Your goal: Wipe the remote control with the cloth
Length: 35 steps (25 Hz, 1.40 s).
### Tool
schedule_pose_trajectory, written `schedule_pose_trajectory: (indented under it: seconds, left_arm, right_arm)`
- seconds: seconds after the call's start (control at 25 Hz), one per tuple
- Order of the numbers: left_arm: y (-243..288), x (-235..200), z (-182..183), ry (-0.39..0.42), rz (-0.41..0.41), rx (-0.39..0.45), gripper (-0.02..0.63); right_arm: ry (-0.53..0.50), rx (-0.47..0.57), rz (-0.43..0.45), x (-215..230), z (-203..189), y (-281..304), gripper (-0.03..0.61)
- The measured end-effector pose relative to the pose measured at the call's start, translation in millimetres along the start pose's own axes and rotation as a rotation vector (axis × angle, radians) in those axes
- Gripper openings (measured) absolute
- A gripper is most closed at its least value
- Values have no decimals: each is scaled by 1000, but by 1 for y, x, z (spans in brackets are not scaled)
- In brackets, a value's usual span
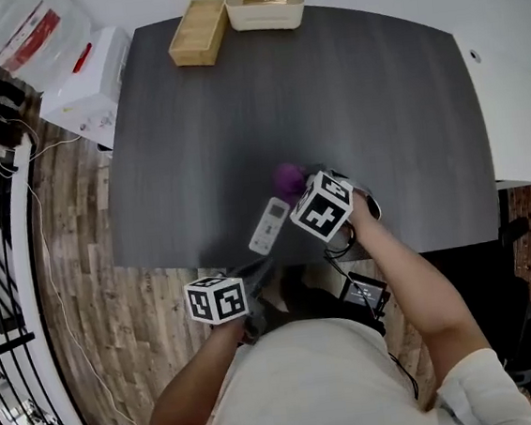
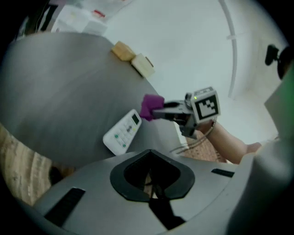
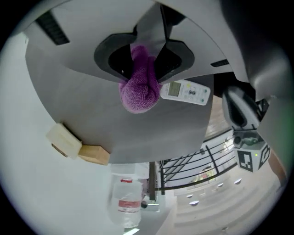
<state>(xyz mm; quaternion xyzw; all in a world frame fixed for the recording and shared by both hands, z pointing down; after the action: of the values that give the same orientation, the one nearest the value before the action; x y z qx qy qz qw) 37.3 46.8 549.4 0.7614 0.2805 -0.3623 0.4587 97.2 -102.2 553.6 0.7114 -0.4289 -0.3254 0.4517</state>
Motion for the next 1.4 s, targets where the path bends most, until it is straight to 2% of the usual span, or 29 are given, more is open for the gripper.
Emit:
schedule_pose_trajectory:
  seconds: [0.08, 0.16, 0.32, 0.4, 0.56, 0.8, 0.92, 1.0, 1.16, 1.28, 1.4]
  left_arm:
    - [18, 3, -19, -31, -47, -64, 5]
    - [31, -4, -20, -21, -34, -94, 4]
    - [29, -23, 0, 10, 13, -107, 5]
    - [22, -31, 11, 54, 34, -119, 5]
    - [12, -46, 33, 180, 58, -180, 5]
    - [16, -50, 65, 309, 22, -278, 5]
    - [4, -35, 59, 315, -49, -299, 4]
    - [-11, -32, 46, 276, -79, -297, 5]
    - [-21, -64, 29, 192, -41, -340, 5]
    - [-14, -74, 38, 234, -38, -370, 5]
    - [0, -71, 62, 311, -55, -358, 4]
  right_arm:
    - [-90, -30, 10, -4, 6, 14, 124]
    - [-145, -52, 37, -18, 3, 21, 123]
    - [-158, -86, 99, -46, -14, 18, 124]
    - [-148, -104, 116, -56, -22, 15, 123]
    - [-75, -128, 128, -74, -35, 9, 124]
    - [73, -152, 72, -87, -46, 9, 124]
    - [133, -168, 46, -86, -47, 10, 124]
    - [166, -183, 28, -87, -48, 9, 123]
    - [231, -206, -9, -90, -51, 7, 124]
    - [277, -226, -19, -98, -53, 5, 124]
    - [313, -239, -13, -111, -52, 4, 123]
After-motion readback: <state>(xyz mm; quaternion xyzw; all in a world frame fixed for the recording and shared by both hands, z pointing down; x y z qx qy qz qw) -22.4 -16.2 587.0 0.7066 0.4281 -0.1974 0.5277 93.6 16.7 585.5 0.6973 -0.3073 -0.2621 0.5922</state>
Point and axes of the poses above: the fingertips, and each gripper's own axes: y forward along the fingers, x to its right, z out of its top, the point moved 1 cm from there along -y, backward along the fingers
